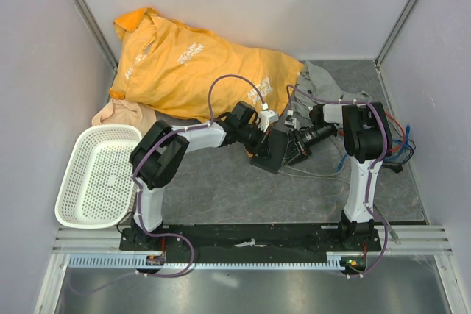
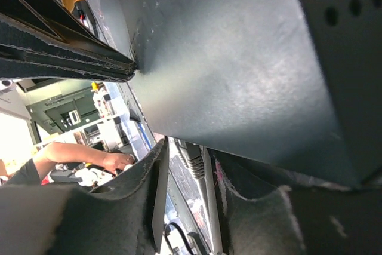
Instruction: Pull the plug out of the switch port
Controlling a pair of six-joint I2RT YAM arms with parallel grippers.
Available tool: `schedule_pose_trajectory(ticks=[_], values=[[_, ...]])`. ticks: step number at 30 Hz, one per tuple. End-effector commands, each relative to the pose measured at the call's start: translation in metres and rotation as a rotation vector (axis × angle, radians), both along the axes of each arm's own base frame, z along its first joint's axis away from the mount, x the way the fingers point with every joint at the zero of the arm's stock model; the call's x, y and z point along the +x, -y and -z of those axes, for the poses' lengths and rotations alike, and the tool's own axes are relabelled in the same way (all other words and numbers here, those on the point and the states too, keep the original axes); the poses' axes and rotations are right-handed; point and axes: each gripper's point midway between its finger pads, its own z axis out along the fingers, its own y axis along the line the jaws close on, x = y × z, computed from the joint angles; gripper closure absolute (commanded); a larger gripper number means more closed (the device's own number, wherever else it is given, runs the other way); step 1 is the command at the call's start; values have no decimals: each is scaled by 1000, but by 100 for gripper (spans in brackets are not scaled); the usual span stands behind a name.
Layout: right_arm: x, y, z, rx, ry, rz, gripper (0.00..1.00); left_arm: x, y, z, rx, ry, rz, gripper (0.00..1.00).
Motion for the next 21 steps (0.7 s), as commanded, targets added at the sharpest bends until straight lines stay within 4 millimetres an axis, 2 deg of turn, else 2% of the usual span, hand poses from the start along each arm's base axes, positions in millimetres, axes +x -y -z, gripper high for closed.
schedule_pose_trajectory(ticks=[1, 11, 18, 21], values=[[9, 13, 42, -136, 121, -79, 64, 5, -7, 18, 55, -9, -27, 99], [13, 11, 44, -139, 118, -59, 69, 5, -8, 20, 57, -7, -26, 99], [14, 8, 47, -166, 112, -71, 87, 6, -8, 22, 61, -1, -27, 99], [10, 7, 48, -172, 96, -87, 91, 5, -11, 23, 62, 8, -31, 98]])
